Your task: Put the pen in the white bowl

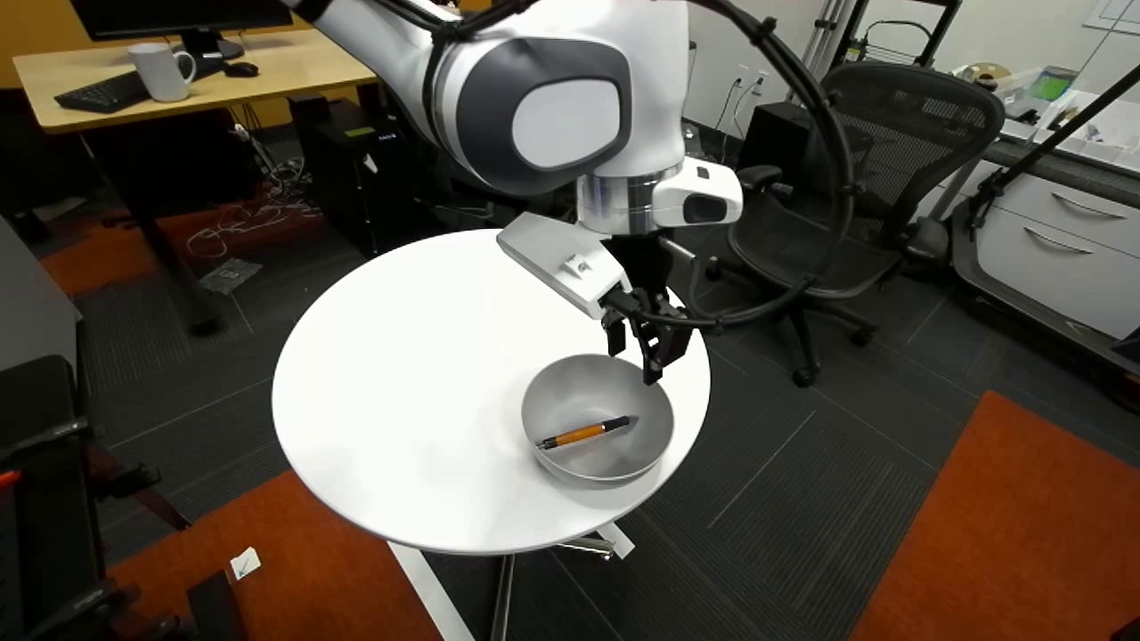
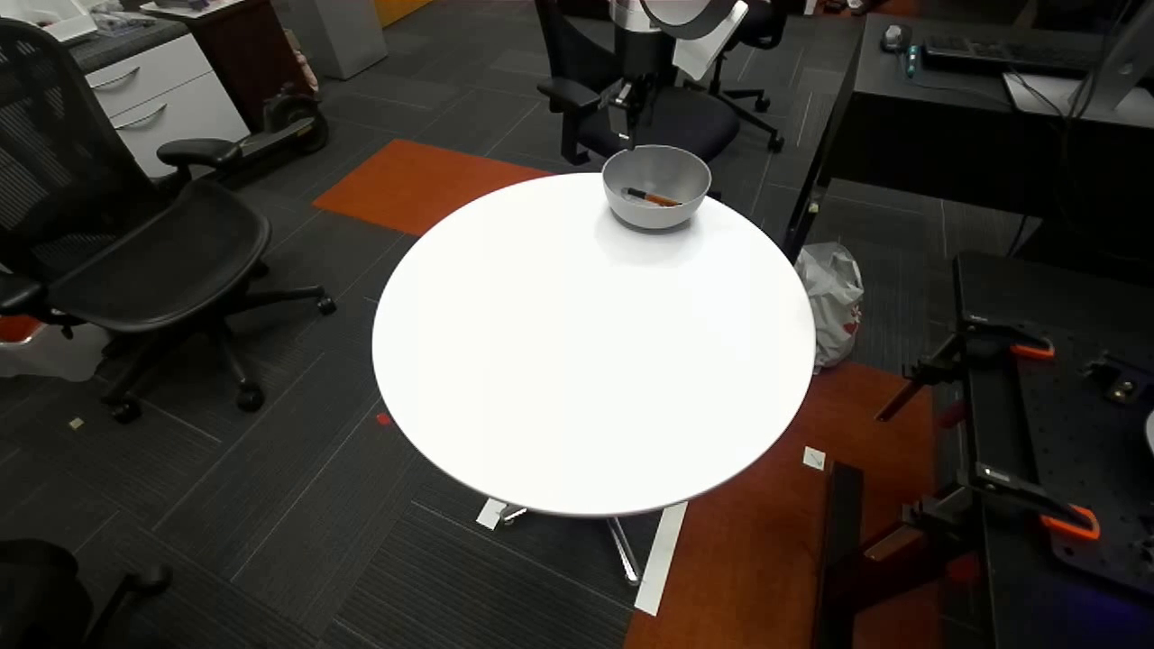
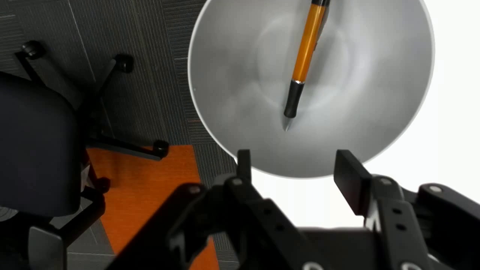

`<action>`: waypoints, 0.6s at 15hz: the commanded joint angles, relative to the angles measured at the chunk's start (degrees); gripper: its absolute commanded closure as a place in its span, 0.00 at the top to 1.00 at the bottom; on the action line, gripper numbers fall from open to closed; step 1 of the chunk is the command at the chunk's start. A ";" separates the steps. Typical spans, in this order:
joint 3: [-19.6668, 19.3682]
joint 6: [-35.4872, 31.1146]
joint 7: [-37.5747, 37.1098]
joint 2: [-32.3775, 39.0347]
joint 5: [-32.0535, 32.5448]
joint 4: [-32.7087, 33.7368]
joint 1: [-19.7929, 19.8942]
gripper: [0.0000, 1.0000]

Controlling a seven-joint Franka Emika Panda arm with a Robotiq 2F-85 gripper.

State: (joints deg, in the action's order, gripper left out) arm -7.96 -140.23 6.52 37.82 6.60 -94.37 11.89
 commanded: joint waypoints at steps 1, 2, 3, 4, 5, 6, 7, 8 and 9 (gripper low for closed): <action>0.99 1.29 1.27 -0.76 -1.47 -0.20 0.81 0.92; 1.12 1.63 1.39 -0.77 -1.65 -0.16 0.84 0.98; 1.32 1.85 1.65 -0.83 -1.88 -0.20 0.94 1.00; 0.06 0.14 0.08 0.05 -0.54 0.10 0.03 1.00; 0.07 0.14 0.08 0.08 -0.57 0.10 0.02 0.97; 0.07 0.13 0.08 0.13 -0.56 0.10 0.02 1.00; 0.06 0.13 0.08 0.18 -0.56 0.10 0.02 1.00; 0.06 0.13 0.08 0.23 -0.56 0.10 0.03 1.00; 0.06 0.13 0.08 0.26 -0.56 0.10 0.02 1.00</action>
State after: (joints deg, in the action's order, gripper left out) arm -7.88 -140.22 6.52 38.04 6.10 -94.41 11.90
